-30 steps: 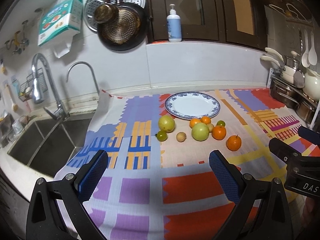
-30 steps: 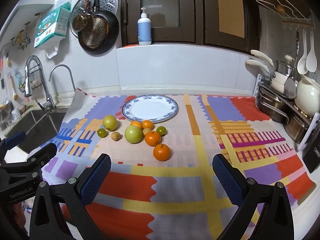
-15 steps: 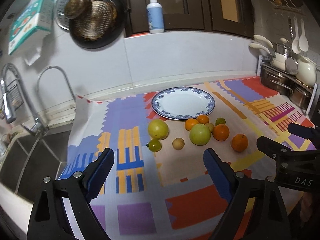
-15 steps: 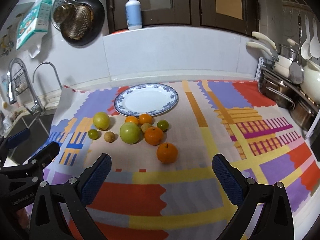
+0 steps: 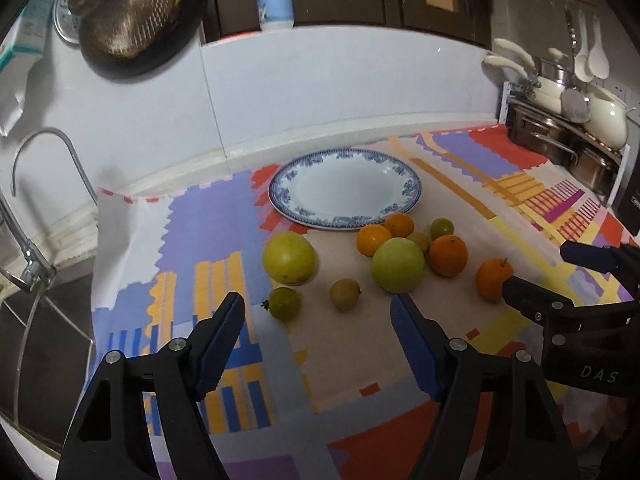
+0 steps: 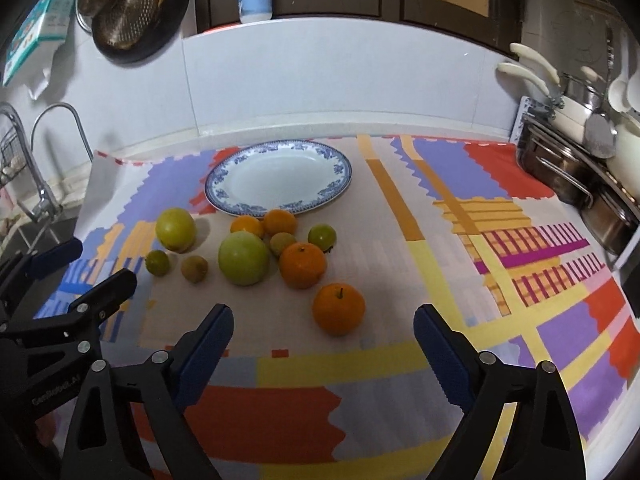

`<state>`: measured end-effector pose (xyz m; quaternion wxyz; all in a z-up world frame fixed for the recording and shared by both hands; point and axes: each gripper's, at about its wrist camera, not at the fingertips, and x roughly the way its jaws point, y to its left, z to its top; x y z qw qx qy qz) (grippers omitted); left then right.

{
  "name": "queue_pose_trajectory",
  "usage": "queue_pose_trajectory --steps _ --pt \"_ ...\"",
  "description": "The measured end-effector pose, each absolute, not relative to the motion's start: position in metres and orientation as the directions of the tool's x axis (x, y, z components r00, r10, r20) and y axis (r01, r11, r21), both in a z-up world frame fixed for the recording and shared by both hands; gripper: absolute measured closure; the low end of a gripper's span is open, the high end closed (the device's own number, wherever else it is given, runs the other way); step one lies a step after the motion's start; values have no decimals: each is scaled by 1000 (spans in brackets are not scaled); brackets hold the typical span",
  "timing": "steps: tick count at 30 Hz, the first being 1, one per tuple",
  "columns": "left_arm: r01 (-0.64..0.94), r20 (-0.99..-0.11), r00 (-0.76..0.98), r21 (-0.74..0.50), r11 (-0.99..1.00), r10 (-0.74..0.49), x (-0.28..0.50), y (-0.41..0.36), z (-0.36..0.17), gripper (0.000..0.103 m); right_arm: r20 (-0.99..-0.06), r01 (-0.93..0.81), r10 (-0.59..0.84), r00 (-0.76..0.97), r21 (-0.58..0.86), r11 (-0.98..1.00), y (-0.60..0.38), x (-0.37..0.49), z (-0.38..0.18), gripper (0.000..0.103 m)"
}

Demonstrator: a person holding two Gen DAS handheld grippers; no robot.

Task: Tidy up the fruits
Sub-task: 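Reach the left tool to the small brown fruit while the right tool reaches the orange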

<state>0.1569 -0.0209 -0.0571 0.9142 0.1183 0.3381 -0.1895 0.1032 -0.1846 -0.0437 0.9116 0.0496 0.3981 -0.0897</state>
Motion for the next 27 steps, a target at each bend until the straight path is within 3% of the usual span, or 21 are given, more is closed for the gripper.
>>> queue_pose_trajectory --steps 3,10,27 --pt "434 -672 693 99 896 -261 165 -27 -63 30 -751 196 -108 652 30 980 -192 111 -51 17" --pt "457 -718 648 102 883 -252 185 -41 -81 45 -791 187 -73 608 53 981 -202 129 -69 24" --pt "502 -792 546 46 864 -274 214 -56 -112 69 -831 209 -51 553 80 975 -212 147 -92 49"
